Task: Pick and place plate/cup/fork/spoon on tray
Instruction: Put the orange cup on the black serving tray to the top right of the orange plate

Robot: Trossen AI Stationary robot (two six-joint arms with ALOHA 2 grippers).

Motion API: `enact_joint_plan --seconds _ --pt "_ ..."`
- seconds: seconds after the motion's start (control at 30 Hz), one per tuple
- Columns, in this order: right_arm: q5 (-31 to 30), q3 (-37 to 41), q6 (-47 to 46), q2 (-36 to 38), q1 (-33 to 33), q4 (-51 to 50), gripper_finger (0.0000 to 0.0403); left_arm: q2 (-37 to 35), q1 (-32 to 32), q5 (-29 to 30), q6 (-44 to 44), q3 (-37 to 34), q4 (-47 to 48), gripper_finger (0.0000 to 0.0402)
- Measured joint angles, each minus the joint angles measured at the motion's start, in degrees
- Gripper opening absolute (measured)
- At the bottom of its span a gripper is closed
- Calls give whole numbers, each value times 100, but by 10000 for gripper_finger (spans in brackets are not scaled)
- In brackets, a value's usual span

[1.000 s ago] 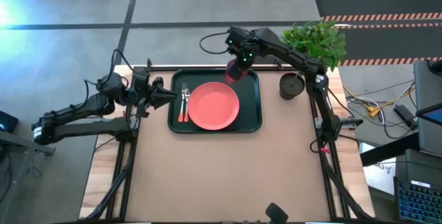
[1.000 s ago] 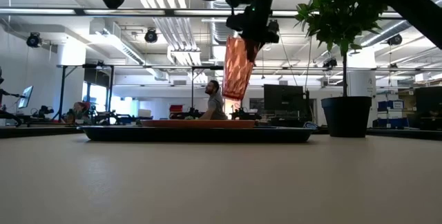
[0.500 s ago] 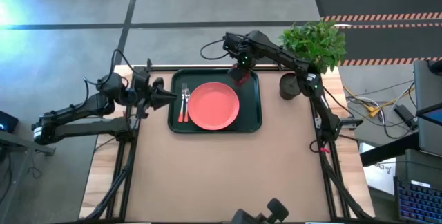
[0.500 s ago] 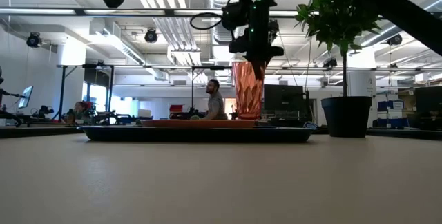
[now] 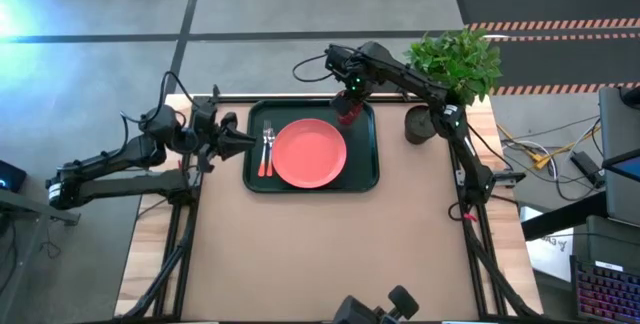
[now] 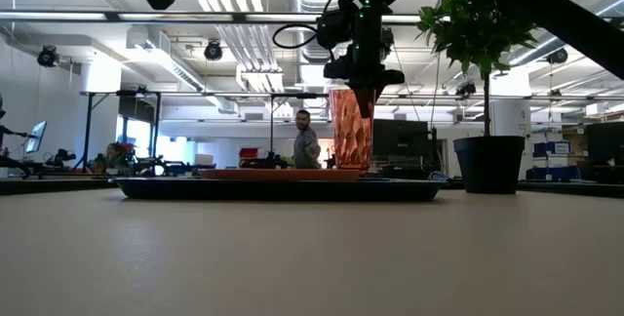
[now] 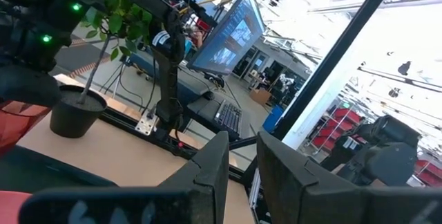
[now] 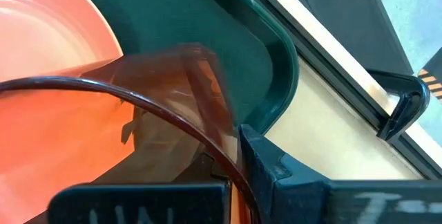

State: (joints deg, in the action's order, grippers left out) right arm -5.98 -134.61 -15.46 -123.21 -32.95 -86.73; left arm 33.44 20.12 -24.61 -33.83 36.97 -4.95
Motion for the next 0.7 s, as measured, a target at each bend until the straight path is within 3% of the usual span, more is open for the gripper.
enact_joint_plan --seconds 0.7 --pt "-4 2 -51 -260 -164 -140 8 -127 -2 -69 18 0 -2 59"
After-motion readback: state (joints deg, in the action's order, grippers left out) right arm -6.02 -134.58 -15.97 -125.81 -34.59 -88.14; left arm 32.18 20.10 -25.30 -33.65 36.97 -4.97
